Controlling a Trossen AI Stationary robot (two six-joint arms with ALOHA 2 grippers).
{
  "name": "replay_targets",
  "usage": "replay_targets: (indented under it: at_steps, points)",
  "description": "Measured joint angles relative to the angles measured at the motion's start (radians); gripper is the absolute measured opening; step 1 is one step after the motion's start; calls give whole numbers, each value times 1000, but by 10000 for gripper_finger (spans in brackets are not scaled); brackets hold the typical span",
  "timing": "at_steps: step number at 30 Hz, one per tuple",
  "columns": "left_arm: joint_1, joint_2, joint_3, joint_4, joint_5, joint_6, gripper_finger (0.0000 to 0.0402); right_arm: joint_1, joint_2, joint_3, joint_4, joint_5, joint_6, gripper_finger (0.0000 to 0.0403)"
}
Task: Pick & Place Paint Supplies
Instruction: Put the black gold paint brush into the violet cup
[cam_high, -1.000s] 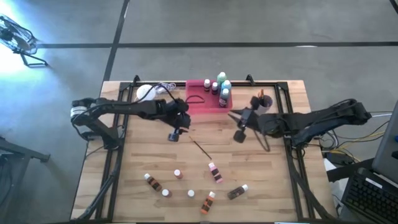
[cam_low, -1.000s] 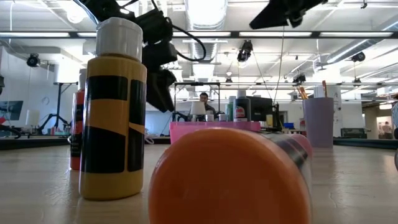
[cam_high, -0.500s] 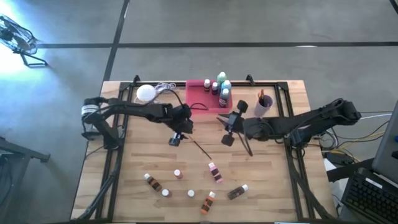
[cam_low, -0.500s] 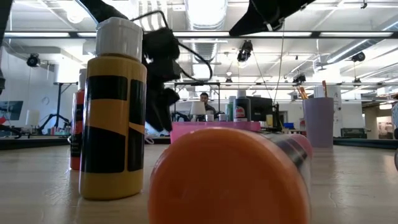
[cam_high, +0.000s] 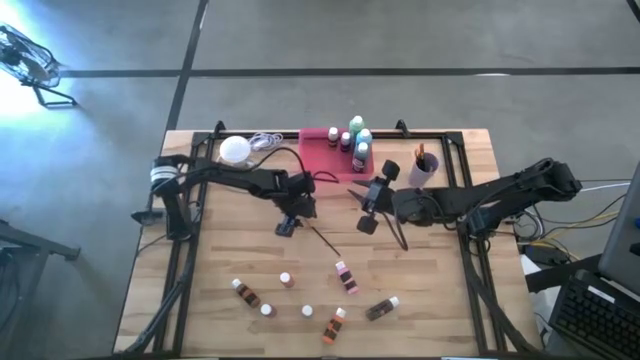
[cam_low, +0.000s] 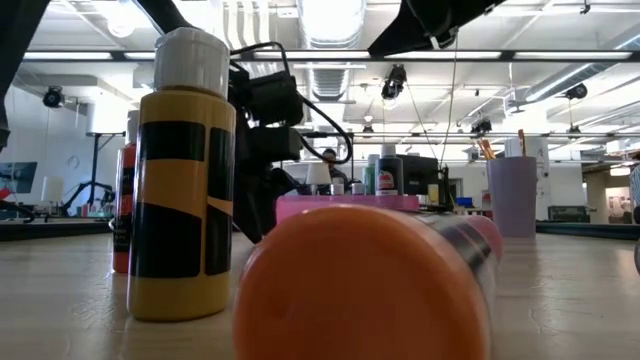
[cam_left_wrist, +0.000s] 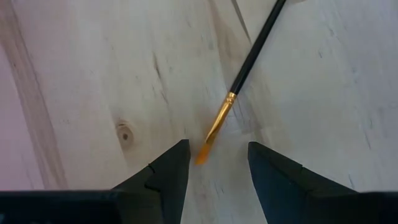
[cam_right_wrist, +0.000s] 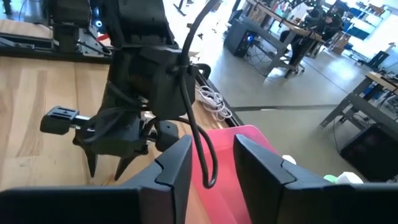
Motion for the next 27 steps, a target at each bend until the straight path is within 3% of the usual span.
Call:
replay_targets:
  at_steps: [8, 15, 22, 27]
  points:
    - [0, 23, 11, -2, -3, -3, 159, 0, 0, -1, 0, 0, 0, 133]
    - [1, 23, 10, 5, -12, -11, 86, 0, 0, -1, -1, 0, 0, 141]
    - [0, 24, 9, 5, -13, -6, 10, 0, 0, -1, -7, 1, 0, 118]
    - [0, 24, 10, 2, -12, 9, 5, 0, 0, -1, -7, 1, 3, 94]
